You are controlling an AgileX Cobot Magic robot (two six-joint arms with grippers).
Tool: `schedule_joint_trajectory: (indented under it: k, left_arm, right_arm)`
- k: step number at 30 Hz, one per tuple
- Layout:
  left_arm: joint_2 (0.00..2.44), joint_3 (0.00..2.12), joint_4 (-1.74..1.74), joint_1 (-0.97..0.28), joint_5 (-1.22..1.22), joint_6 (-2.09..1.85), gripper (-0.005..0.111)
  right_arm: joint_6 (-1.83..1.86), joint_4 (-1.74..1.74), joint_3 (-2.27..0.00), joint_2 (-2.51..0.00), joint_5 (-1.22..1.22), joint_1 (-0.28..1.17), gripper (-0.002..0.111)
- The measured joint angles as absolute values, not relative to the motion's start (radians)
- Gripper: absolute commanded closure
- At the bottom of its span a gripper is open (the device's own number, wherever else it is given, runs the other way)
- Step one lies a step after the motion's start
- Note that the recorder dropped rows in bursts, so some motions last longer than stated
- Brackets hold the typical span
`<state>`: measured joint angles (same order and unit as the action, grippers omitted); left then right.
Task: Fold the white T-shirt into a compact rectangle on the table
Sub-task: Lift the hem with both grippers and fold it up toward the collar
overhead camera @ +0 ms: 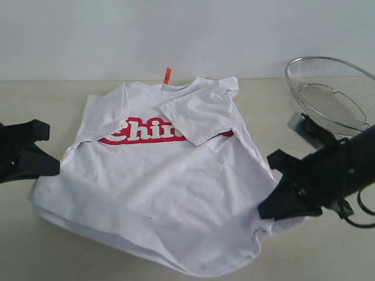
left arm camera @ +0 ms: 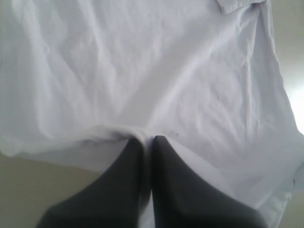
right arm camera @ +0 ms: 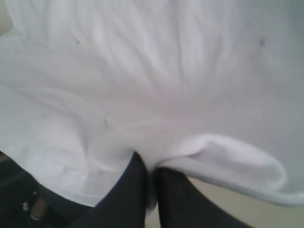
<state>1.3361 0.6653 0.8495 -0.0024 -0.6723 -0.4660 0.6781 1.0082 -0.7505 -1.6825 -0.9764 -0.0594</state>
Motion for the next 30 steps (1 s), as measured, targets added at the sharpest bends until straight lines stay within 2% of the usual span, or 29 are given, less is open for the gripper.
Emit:
schedule_joint_trajectory:
  k: [8, 30]
  left_arm:
    - [1.446, 0.732, 0.851, -0.002, -0.609, -0.466, 0.102]
    - [1.737, 1.06, 0.851, 0.007, -0.511, -0.491, 0.102]
  right_arm:
    - [0.628, 1.015, -0.962, -1.72, -1.001, -0.059, 0.108]
    - [0.602, 1.031, -1.414, -2.068, -0.997, -0.059, 0.108]
